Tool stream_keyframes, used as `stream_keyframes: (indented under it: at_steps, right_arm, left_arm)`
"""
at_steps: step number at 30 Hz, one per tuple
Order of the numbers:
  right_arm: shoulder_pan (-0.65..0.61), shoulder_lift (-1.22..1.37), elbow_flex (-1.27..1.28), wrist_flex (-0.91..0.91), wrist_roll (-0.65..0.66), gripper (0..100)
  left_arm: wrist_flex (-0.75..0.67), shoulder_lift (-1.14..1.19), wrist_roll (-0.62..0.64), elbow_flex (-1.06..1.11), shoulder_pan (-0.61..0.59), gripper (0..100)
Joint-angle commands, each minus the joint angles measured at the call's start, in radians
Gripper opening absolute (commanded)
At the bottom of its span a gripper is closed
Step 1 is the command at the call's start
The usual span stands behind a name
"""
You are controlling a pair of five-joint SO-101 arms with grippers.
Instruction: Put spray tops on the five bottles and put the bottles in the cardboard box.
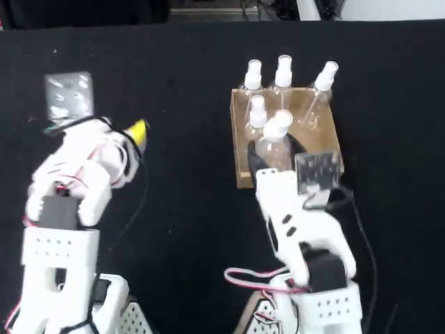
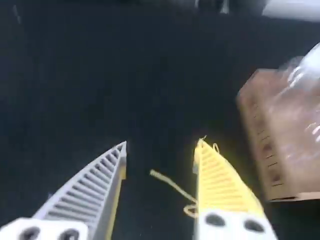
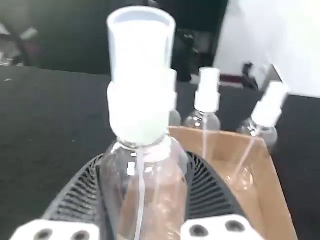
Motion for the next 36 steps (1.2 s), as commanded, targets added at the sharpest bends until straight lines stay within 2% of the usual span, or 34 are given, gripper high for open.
stream_keyframes:
  at_steps: [1, 5, 13, 17, 21, 27, 31, 36]
  right_arm:
    - [0.052, 0.166, -0.073, -0.153, -0.005, 1.1]
    - [0.089, 0.272, -0.073, -0.258, -0.005, 1.1]
    - [0.209, 0.285, -0.073, -0.270, -0.005, 1.1]
    - [0.215, 0.289, -0.053, -0.315, -0.006, 1.1]
    - [0.216, 0.289, 0.010, -0.443, -0.083, 1.1]
    - [0.212, 0.317, 0.054, -0.560, -0.087, 1.1]
    - [0.216, 0.432, 0.045, -0.628, -0.086, 1.1]
    - [0.219, 0.613, 0.047, -0.813, -0.086, 1.1]
  left_arm:
    - [-0.212, -0.014, -0.009, 0.232, -0.025, 21]
    - [-0.328, -0.014, -0.002, 0.354, -0.021, 21]
    - [-0.514, -0.011, 0.000, 0.526, -0.021, 21]
    - [-0.578, -0.012, 0.000, 0.562, -0.019, 21]
    - [-0.582, -0.011, 0.000, 0.565, -0.019, 21]
    - [-0.577, -0.003, 0.000, 0.568, -0.019, 21]
    - [-0.582, -0.012, 0.002, 0.593, -0.019, 21]
    - [-0.582, -0.011, 0.002, 0.599, -0.018, 21]
